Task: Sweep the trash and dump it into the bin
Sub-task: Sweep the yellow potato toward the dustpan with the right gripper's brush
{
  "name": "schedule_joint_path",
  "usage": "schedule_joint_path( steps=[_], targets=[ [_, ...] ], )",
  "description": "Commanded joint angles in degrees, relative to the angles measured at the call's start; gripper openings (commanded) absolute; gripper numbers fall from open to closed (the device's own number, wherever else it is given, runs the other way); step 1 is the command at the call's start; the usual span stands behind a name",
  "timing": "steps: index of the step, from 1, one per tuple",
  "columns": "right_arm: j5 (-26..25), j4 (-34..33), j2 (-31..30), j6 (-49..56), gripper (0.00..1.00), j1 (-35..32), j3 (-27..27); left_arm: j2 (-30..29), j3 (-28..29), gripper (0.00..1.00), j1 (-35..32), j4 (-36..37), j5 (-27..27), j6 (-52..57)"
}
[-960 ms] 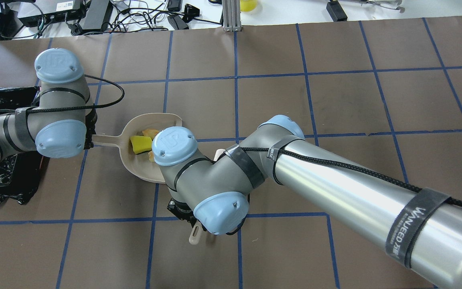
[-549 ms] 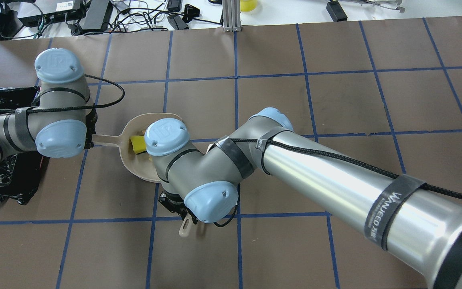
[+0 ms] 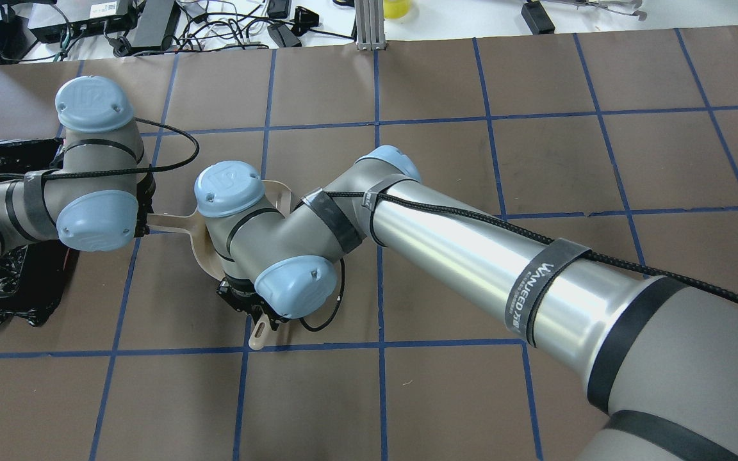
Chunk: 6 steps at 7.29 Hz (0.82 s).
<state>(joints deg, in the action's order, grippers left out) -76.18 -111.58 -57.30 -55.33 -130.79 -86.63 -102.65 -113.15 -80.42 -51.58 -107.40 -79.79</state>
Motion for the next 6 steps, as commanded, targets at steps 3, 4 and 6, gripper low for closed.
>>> schedule_joint_path(
  steps=[3,4,6],
  targets=[
    [0.5,-1.6,0.9,0.7,0.00,-0.1,1.5,0.2,0.8,0.00,0.0,0.1,0.1,0.5],
    [1.7,-5.5,1.8,1.1,0.00,0.1,1.3,0.2,0.8,0.00,0.0,0.3,0.1,0.5],
    [0.9,-4.5,1.6,1.8,0.00,0.1,1.1,0.3,0.9,0.00,0.1,0.3,2.0,0.6]
  ],
)
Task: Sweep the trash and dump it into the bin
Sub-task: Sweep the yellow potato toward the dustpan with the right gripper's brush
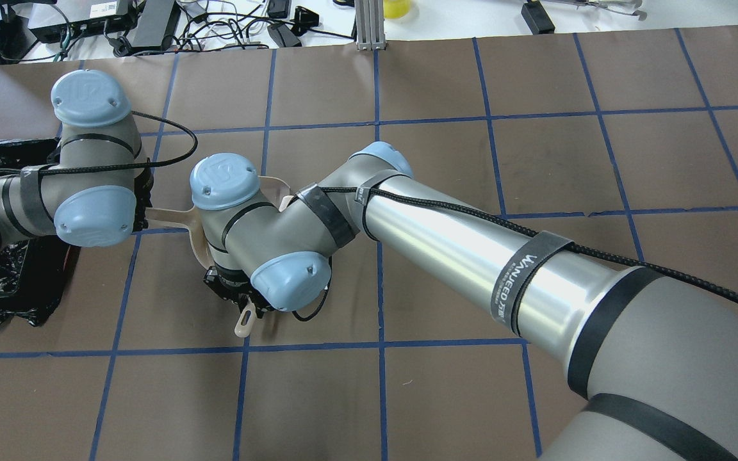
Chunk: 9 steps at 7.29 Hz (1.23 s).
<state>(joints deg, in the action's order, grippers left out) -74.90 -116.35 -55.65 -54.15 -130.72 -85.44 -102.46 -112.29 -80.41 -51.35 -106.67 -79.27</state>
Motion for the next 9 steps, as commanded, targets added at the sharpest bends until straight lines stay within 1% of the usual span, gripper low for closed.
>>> schedule_joint_path(
  steps=[1,4,6,7,8,9],
  targets=[
    [-2.3,1.4,-0.3,2.1,0.00,0.1,-0.1,0.1,0.1,0.00,0.1,0.1,1.5,0.2],
    [-2.8,5.9,-2.8,6.7,0.00,1.3,-0.4,0.0,0.4,0.00,0.2,0.1,1.5,0.2],
    [-2.9,9.6,-4.3,9.8,0.00,3.4,-0.6,0.0,0.7,0.00,0.2,-0.1,1.6,0.3],
    [-4.9,11.5,-5.4,11.9,0.00,4.5,-0.6,0.0,0.8,0.00,0.2,-0.2,1.7,0.3],
    [-5.6,15.2,-7.0,14.8,0.00,6.2,-0.6,0.1,0.8,0.00,0.2,-0.2,3.0,0.3],
    [-5.7,18.3,-9.0,16.5,0.00,8.6,-0.8,0.6,1.8,0.00,0.3,-0.8,7.0,0.3]
  ],
)
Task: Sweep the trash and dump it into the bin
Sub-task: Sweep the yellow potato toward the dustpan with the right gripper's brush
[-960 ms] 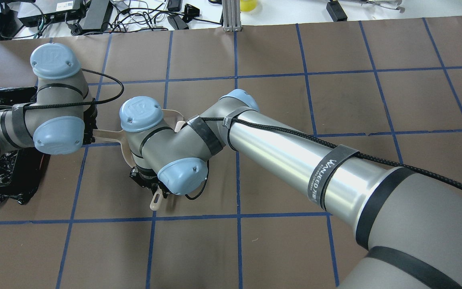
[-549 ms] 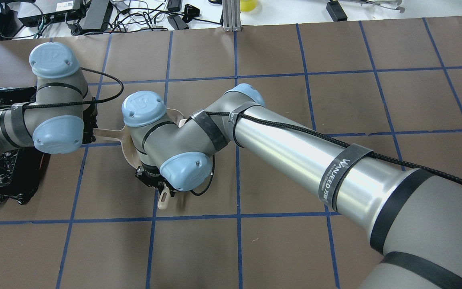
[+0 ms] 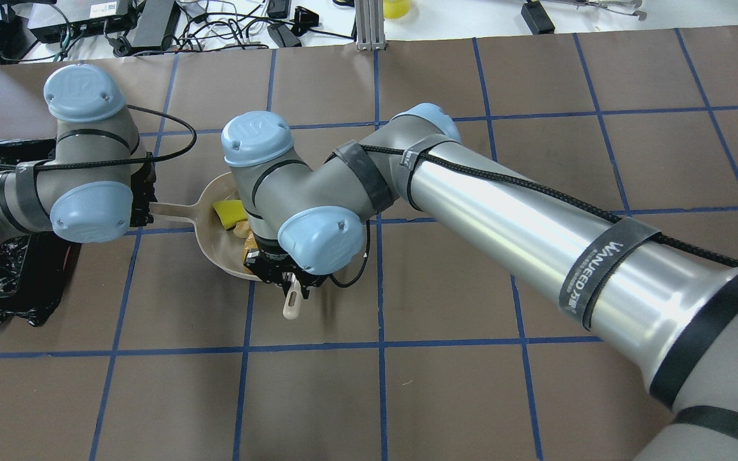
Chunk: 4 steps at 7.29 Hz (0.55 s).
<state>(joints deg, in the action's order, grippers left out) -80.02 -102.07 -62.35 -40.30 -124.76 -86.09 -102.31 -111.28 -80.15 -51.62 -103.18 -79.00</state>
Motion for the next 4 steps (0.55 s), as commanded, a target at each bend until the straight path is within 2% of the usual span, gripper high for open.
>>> schedule_joint_path(
  steps=[1,2,3,4],
  targets=[
    [-3.3,7.2,-4.3,6.1,0.00,4.9,-0.6,0.5,2.4,0.00,0.2,-1.9,4.1,0.1],
    [-4.4,10.1,-6.3,10.2,0.00,7.6,-0.8,0.6,3.5,0.00,0.4,-3.2,4.6,0.2],
    [-4.5,12.6,-6.9,13.8,0.00,10.5,-0.8,0.9,4.7,0.00,0.9,-5.0,8.6,0.3],
    [-5.0,13.6,-7.4,17.1,0.00,12.6,-0.9,0.8,6.3,0.00,1.1,-6.8,10.1,0.4]
  ],
)
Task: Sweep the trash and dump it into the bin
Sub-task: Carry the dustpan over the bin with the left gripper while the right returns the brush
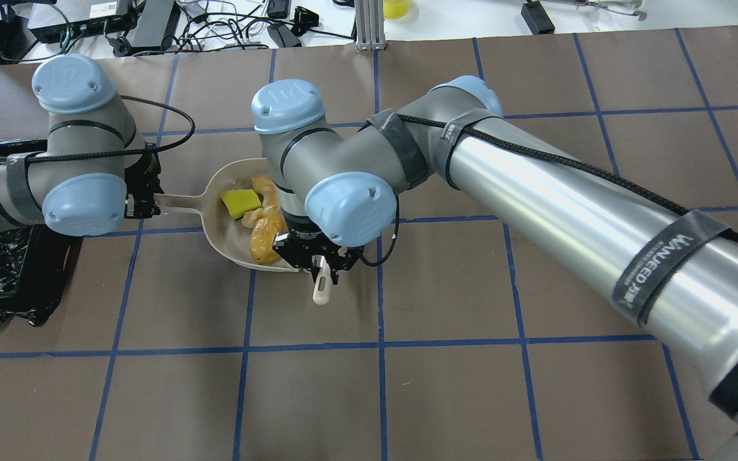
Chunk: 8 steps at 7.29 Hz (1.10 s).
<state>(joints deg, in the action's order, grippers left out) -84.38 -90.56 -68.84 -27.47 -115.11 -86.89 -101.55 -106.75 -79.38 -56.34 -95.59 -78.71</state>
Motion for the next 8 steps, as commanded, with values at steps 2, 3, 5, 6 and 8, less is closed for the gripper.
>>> schedule_joint_path(
  steps=[2,3,5,6,8],
  targets=[
    [-5.1,2.5,-1.2,10.7,0.00,6.6,-2.6,0.0,6.6,0.00,7.3,-9.5,16.0,0.7],
    [-5.3,2.6,-2.2,10.4,0.00,8.7,-4.2,0.0,7.9,0.00,10.7,-12.0,17.5,4.7],
    [-8.9,1.9,-4.2,11.4,0.00,14.0,-6.4,0.5,8.8,0.00,12.5,-12.3,17.6,7.4],
    [-9.1,2.3,-4.6,15.8,0.00,18.0,-6.4,0.4,10.0,0.00,14.1,-12.9,17.7,9.3],
    [-14.3,-0.2,-5.0,23.8,0.00,25.7,-5.6,0.5,11.1,0.00,19.3,-15.4,18.2,17.4]
  ],
)
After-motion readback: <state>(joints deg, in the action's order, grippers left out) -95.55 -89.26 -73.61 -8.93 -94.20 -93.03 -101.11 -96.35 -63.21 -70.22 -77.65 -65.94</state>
